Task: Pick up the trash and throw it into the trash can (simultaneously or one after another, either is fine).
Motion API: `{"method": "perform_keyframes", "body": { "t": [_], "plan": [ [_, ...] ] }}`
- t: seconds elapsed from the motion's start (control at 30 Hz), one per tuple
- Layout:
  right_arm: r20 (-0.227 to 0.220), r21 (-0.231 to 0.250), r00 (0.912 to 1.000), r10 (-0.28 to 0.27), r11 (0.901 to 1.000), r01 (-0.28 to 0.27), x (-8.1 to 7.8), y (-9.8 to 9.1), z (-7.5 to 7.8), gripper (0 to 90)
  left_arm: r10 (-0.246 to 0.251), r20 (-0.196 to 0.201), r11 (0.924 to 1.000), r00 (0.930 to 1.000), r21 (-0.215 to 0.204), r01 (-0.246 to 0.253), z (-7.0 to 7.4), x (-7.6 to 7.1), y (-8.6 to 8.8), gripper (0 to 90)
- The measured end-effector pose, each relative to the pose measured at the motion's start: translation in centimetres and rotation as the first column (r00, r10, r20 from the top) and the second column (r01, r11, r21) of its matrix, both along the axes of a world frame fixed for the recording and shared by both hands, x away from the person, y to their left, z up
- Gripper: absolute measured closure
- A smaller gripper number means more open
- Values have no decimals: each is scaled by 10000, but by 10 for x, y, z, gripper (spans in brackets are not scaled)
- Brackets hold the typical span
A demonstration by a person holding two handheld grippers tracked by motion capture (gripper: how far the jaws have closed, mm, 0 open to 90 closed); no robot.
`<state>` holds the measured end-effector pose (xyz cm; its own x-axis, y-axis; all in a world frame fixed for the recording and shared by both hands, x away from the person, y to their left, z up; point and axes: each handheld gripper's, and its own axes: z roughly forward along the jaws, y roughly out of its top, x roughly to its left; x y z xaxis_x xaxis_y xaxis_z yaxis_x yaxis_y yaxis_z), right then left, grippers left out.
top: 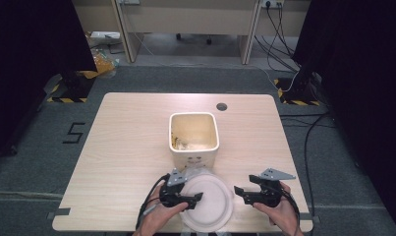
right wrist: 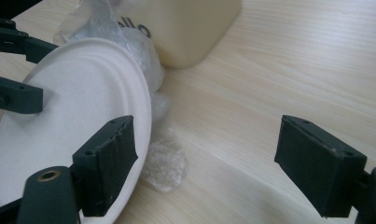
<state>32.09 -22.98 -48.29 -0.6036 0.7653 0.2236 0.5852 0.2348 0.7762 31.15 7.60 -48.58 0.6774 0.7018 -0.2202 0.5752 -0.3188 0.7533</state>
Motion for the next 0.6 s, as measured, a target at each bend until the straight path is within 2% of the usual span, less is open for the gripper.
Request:
{"method": "perform_keyframes", "body": {
  "t": [0.13, 0.17, 0.37, 0.5, 0.57, 0.6],
  "plan": [
    [120, 87, 9981, -599, 9982, 598, -2, -23, 4, 205, -442, 103, 9990, 9990, 62, 441, 0, 6, -29, 280],
    [120, 87, 9981, -599, 9982, 598, -2, -23, 4, 205, -544, 97, 9985, 9985, 53, 543, 0, 8, -35, 280],
    [568, 299, 9906, -1244, 9920, 1229, -7, -46, 21, 208, -1005, 140, 9947, 9948, 213, 1002, 2, 25, -74, 280],
    [583, 77, 9868, -1509, 9886, 1507, -8, -55, 20, 211, -1124, 133, 9935, 9936, 204, 1121, 2, 33, -92, 279],
    [425, -52, 9864, -1585, 9873, 1589, -8, -59, 16, 212, -1146, 138, 9932, 9933, 245, 1142, 3, 39, -103, 280],
    [425, -52, 9864, -1585, 9873, 1589, -8, -59, 16, 212, -1146, 138, 9932, 9933, 245, 1142, 3, 39, -103, 279]
  ]
}}
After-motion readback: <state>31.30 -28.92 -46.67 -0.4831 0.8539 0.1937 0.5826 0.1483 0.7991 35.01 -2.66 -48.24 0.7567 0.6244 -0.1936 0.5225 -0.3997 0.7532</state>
